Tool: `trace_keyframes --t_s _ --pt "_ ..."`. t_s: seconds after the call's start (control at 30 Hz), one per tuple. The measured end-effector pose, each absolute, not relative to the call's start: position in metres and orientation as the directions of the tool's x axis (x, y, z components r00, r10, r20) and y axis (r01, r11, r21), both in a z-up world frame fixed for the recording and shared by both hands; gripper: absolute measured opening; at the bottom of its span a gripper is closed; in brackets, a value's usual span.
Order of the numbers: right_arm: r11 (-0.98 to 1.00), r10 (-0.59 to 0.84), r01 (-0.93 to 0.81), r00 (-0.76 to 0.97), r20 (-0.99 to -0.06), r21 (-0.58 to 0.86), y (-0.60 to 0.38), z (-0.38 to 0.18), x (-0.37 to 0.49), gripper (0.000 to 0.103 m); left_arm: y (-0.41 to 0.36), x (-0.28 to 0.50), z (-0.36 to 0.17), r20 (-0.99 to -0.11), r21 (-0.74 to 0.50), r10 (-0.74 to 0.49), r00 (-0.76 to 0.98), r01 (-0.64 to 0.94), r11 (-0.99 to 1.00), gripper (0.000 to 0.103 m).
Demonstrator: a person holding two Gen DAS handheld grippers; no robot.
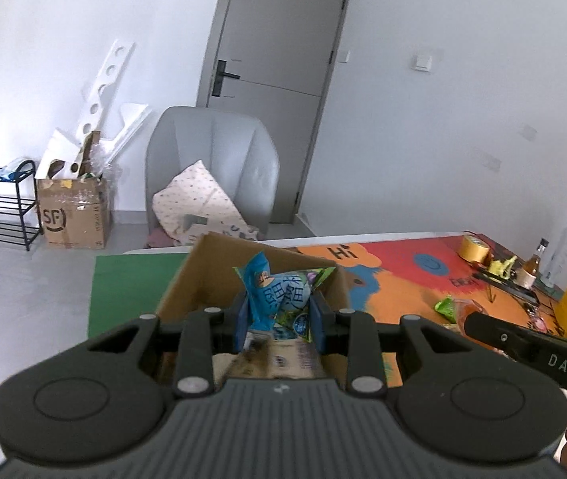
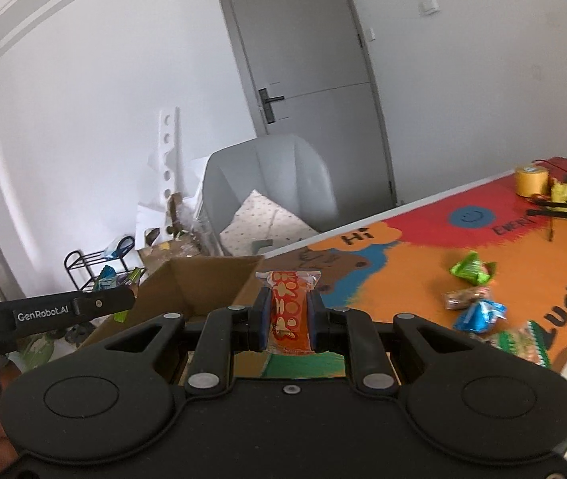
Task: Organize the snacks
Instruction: 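Carry the orange packet and blue candy packet over the box with both tools, then open both tools to drop the packets into the box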
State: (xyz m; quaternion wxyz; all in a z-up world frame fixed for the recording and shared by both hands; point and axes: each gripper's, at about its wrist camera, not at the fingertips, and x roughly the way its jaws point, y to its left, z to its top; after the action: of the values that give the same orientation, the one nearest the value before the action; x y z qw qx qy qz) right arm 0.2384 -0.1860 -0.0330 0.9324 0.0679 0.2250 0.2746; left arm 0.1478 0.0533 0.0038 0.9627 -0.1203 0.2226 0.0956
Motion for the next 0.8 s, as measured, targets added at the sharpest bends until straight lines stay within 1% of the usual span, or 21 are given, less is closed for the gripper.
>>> trace_keyframes --t_s 0.3,0.67,0.8 --pt "0.828 0.560 -0.514 0.733 -0.387 0.225 -0.158 -0.026 0.243 0.017 0.082 0.152 -0.001 -0.459 -0.219 0.147 0.876 -0.272 0.937 0.030" --pt "0.826 0.558 -0.527 0.721 -0.411 0.199 -0.128 -0.030 0.261 0.017 0.103 0.178 -0.012 -0.475 -0.250 0.125 0.871 -0.270 0.930 0.030" --pt "0.824 0.560 -0.532 0.717 -0.415 0.194 -0.118 -0.031 0.267 0.017 0.107 0.190 -0.017 -0.477 -0.262 0.111 0.872 -0.262 0.929 0.034"
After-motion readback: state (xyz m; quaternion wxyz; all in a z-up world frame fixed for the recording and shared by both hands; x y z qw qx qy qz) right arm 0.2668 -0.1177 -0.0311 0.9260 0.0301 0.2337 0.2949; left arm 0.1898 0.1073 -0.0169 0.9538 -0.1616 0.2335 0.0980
